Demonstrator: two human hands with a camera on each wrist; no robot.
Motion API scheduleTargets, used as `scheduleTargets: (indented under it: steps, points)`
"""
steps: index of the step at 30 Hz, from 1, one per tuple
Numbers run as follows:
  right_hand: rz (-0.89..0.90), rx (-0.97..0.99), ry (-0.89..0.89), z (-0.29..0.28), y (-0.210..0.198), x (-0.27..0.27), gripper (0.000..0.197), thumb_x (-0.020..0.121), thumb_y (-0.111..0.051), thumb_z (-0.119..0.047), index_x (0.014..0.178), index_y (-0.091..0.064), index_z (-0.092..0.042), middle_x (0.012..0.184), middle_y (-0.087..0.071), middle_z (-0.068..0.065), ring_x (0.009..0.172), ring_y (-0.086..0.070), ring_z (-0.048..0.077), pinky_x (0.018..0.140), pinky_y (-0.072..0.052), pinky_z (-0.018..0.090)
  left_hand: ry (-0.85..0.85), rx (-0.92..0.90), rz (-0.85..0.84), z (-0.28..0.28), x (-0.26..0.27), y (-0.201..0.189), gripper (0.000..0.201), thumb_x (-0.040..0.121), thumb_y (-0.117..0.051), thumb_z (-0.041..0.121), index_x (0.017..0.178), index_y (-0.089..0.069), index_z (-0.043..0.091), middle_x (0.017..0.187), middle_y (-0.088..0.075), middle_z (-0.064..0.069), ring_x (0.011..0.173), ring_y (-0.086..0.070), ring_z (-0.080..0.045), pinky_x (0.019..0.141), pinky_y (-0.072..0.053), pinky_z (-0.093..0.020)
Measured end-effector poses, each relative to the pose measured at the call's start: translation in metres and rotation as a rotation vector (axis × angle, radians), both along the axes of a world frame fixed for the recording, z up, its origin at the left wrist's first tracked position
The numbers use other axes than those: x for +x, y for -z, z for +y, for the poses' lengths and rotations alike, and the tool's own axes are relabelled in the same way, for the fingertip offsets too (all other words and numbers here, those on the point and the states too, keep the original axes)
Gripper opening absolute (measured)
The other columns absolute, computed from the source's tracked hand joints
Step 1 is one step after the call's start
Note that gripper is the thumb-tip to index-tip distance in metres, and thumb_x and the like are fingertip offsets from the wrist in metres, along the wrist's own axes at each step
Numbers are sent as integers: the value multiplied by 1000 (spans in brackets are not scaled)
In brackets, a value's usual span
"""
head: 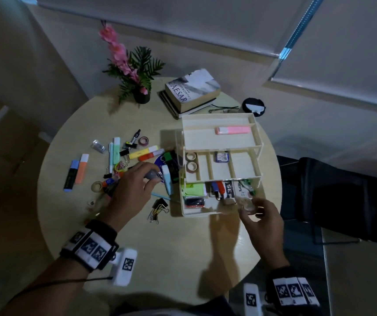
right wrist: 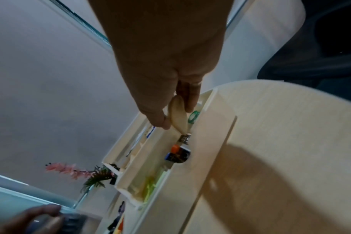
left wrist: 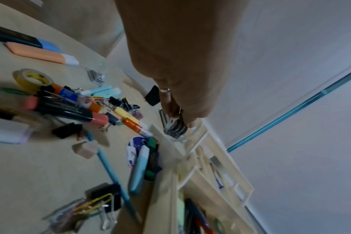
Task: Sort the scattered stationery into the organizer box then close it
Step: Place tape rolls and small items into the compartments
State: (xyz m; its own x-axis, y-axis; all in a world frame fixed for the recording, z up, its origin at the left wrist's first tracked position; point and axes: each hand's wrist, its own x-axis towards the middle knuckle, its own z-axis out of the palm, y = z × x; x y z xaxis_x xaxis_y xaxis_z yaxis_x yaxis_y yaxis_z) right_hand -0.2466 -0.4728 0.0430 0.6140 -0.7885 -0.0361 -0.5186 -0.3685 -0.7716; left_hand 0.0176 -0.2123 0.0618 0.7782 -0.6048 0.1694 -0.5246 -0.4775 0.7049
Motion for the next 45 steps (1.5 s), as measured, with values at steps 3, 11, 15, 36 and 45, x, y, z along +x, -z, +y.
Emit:
scheduleTargets:
  steps: [3,11,15,36,45]
  points:
    - [43,-106,-89,-21,12,1,27,84,-85,-32,102,-66,-26,92,-66,-12,89,-63,12,79,-50,30,-29,-52,15,-18,-15,-18,19,86,-85,15,98,-73,23,98,-73,10,90,-68,-17,77,-58,-40]
    - [174,-174,-277,-56,50,35,28,86,-79,-24,104,-58,-17,94,-62,4,86,-59,24,72,-46,33,-79,-169,27,-95,-52,-45,18,82,-78,0,93,-75,13,92,-68,3,83,-67,-11,73,-60,-30]
    - [221,-198,-264,-60,50,40,28,83,-81,-17,101,-63,-5,99,-64,13,81,-62,32,67,-45,29,-114,-178,95,-125,-66,-32,15,84,-79,4,93,-74,14,98,-64,1,85,-70,-15,75,-64,-34]
    - [365,-299,-647,-88,30,45,7,86,-81,-14,90,-76,-17,94,-71,7,67,-68,20,58,-48,22,-427,-15,130,-202,-96,17,28,73,-94,30,79,-71,17,86,-64,3,82,-61,-17,72,-58,-37]
    - [259,-359,-653,-96,-7,50,11,91,-76,-21,80,-72,-20,81,-67,-1,61,-60,18,49,-30,22,-331,194,86,-207,-87,21,35,87,-82,24,120,-75,14,114,-61,-3,99,-52,-16,80,-47,-26]
